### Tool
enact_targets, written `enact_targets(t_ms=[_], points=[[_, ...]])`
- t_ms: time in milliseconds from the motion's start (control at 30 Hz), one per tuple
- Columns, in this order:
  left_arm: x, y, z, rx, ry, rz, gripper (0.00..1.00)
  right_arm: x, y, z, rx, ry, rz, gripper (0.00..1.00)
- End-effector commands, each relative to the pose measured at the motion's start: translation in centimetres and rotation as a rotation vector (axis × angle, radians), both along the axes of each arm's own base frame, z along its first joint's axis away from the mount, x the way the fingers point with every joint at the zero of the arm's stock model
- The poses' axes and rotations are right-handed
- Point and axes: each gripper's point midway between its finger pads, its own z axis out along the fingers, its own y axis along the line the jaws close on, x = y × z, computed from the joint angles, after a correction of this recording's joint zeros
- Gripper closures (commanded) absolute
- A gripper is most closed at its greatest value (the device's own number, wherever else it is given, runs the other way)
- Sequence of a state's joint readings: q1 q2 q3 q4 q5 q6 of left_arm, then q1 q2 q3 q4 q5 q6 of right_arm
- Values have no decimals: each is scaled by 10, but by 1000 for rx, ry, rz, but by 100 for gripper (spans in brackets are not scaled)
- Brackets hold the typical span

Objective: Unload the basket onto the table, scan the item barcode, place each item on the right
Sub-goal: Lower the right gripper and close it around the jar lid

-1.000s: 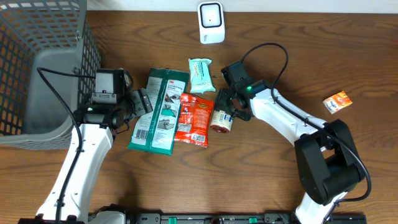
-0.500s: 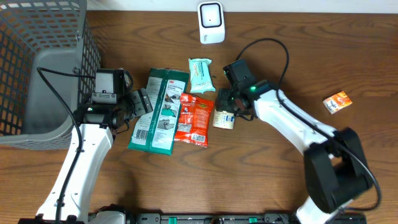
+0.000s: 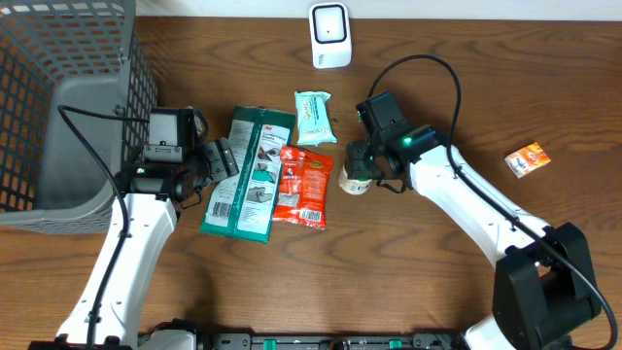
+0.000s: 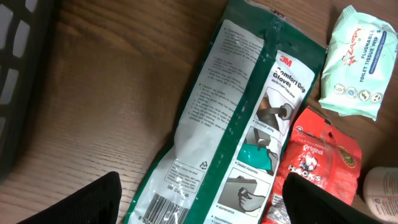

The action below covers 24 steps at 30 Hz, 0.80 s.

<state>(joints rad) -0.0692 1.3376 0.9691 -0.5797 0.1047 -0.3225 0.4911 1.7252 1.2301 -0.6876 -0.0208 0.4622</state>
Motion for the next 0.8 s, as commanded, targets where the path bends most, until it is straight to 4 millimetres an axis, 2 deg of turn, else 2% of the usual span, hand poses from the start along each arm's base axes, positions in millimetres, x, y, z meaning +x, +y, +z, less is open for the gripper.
enact_targets(t_ms=[0,100,300,433,500,667,767], points=[[4,2,6,3,-14,18,17,1,-2,6,-37,-36,29,44],[4,2,6,3,-14,18,17,-1,-3,5,-54,-38,66,43],[4,2,6,3,-14,18,17,-5,-5,5,-76,-23,101,27],[4,2,6,3,-14,18,17,9,3,34,-49,-66,99,23],[4,2,6,3,-14,18,17,10,9,53,-14,-60,96,21],[4,2,6,3,-14,18,17,9,10,91,18,-34,25,20],[4,2,6,3,-14,17,17,6,10,91,4,1,26,13]])
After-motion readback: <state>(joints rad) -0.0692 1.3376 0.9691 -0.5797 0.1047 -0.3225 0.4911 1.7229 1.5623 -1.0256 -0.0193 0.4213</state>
